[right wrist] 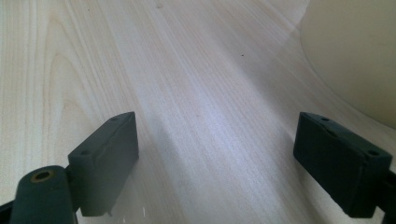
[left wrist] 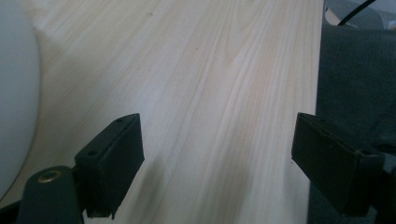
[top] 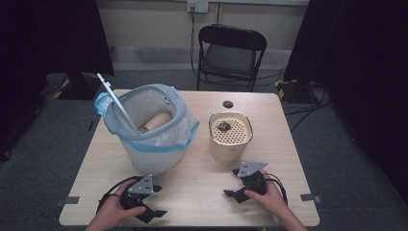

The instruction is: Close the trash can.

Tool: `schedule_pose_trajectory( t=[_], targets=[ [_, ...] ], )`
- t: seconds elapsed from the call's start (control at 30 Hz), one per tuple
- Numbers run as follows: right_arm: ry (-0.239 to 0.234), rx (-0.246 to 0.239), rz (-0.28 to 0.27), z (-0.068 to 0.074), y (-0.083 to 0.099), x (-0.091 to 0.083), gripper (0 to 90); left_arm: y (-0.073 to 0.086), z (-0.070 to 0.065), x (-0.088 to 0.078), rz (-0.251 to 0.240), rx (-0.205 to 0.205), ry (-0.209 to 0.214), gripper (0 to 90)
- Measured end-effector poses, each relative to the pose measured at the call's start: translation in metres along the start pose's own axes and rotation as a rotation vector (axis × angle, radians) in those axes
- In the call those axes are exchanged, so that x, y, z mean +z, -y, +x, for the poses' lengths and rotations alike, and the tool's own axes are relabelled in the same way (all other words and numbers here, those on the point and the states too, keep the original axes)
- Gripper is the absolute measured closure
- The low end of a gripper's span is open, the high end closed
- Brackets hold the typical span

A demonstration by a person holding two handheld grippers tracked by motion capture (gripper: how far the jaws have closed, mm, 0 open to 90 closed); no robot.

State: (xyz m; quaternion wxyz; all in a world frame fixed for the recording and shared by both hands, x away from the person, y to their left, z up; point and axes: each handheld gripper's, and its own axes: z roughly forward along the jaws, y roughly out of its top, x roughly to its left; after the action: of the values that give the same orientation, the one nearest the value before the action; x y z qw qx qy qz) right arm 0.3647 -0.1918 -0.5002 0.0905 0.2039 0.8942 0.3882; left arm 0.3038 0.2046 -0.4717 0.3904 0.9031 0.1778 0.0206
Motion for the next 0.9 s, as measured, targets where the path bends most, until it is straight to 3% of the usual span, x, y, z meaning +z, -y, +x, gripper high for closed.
schedule_pose_trajectory(
  t=[0.6,0.8,0.9],
  targets=[
    [0.002,0.003,0.001,0.000,0.000,0.000,13.5,-0.007,0.003,-0.075,-0.026,-0.082,-0.074,16.3],
    [0.002,0.003,0.000,0.000,0.000,0.000,13.5,-0.014,0.007,-0.095,-0.054,-0.109,-0.107,16.1],
    [0.002,0.004,0.000,0.000,0.000,0.000,13.5,-0.020,0.008,-0.106,-0.079,-0.132,-0.103,16.0]
  ],
)
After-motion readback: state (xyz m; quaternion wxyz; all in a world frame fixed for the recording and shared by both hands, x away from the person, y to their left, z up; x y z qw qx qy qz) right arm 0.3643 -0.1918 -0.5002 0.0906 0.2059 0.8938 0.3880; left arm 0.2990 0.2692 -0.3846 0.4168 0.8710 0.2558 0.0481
